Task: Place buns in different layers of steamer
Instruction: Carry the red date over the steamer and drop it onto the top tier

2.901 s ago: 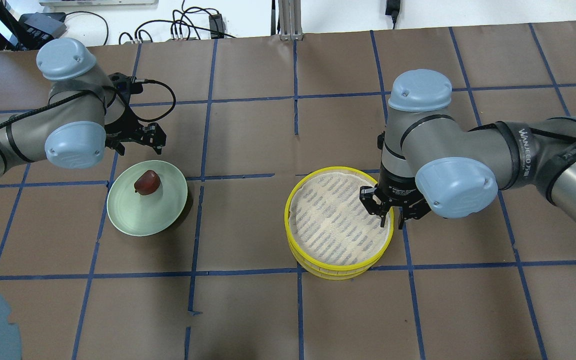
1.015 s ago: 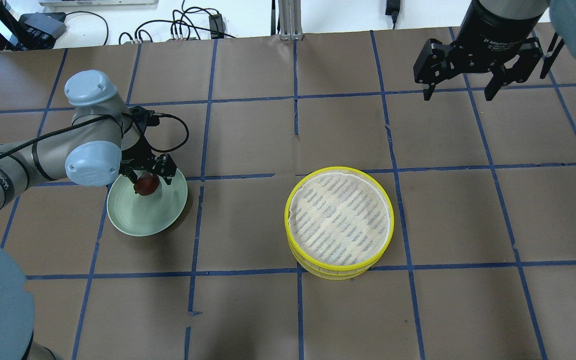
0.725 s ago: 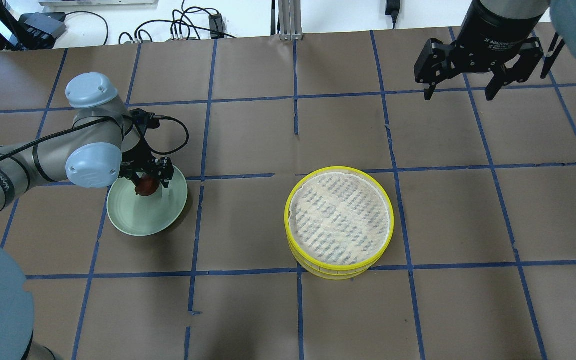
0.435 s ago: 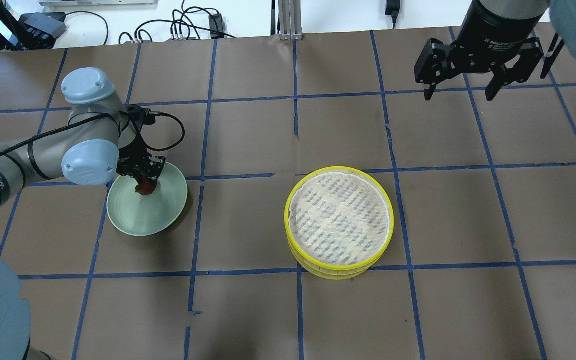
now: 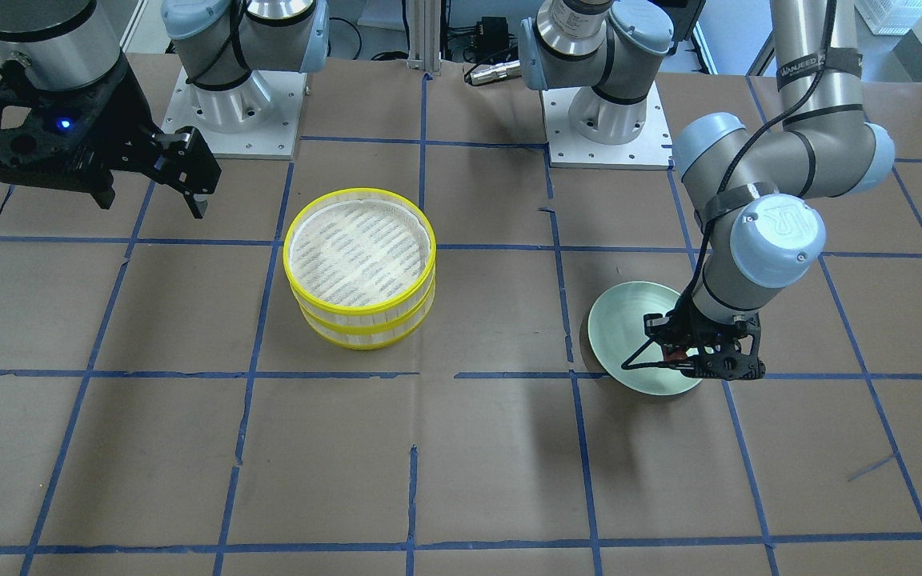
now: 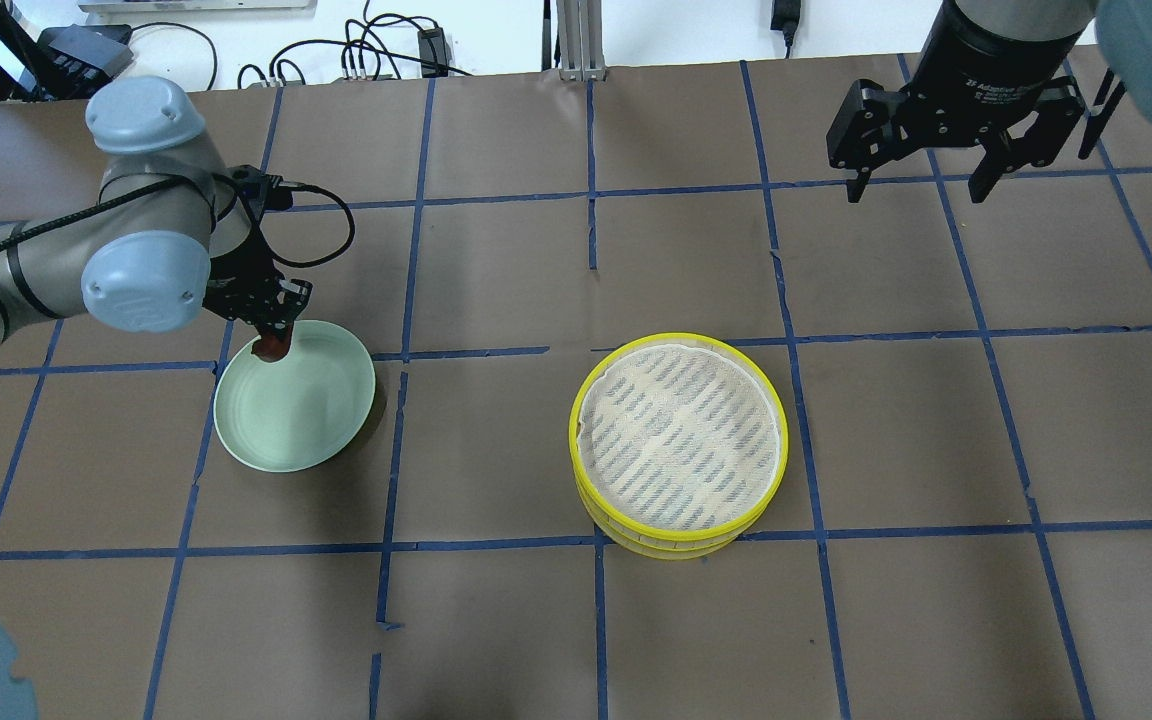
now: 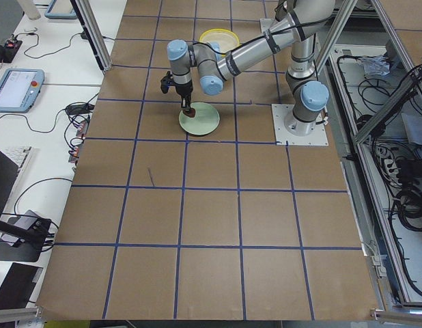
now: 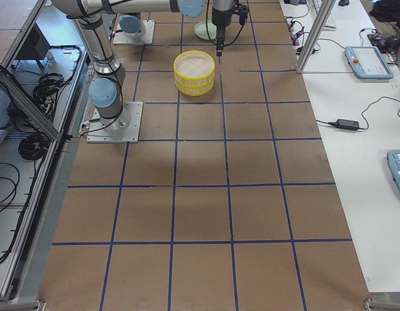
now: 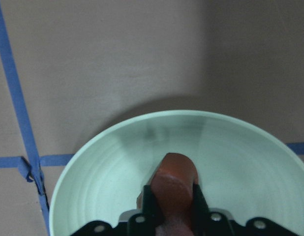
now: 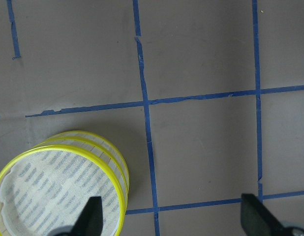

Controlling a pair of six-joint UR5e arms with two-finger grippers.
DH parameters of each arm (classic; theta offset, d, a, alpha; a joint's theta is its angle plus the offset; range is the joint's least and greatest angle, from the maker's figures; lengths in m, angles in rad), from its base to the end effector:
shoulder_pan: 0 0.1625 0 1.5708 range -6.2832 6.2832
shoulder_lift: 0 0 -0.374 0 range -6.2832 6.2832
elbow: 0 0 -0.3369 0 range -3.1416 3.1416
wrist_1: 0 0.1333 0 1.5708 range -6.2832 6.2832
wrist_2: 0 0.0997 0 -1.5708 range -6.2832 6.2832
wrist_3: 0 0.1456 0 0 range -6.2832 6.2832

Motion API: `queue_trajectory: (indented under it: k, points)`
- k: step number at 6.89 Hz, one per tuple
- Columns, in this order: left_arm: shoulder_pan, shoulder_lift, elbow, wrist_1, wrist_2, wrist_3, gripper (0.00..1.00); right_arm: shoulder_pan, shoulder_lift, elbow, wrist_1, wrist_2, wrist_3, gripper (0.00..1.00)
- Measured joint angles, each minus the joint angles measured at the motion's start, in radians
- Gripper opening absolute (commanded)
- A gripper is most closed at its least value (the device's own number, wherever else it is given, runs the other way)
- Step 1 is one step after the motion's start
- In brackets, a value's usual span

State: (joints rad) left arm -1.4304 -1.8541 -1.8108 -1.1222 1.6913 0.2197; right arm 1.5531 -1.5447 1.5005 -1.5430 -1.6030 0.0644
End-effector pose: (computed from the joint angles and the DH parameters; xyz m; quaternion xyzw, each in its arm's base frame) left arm -0.0468 -0.4964 0.2016 0.0418 0.9966 0.0475 0.0525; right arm 0.1207 -0.4506 0.4074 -0.0412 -0.9990 0.0086 0.0159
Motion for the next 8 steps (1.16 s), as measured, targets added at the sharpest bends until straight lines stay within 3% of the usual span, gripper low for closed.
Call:
queue_trajectory:
  k: [2, 4, 6, 7, 8]
  points:
    - [-0.176, 0.033, 0.051, -0.071, -0.065, -0.132, 0.09, -0.005, 0.001, -0.001, 0.0, -0.004, 0.0, 1.0]
    - [-0.395, 0.03, 0.09, -0.075, -0.247, -0.407, 0.1, -0.031, 0.001, -0.006, 0.005, -0.002, -0.002, 1.0]
    - [-0.524, 0.014, 0.116, -0.072, -0.392, -0.589, 0.13, -0.034, -0.003, -0.005, 0.048, 0.024, -0.004, 1.0]
    - [-0.559, 0.01, 0.121, -0.071, -0.435, -0.646, 0.34, -0.033, -0.007, -0.004, 0.08, 0.045, -0.004, 1.0]
    - [-0.582, 0.006, 0.117, -0.072, -0.453, -0.678, 0.89, -0.032, -0.01, -0.003, 0.095, 0.055, -0.004, 1.0]
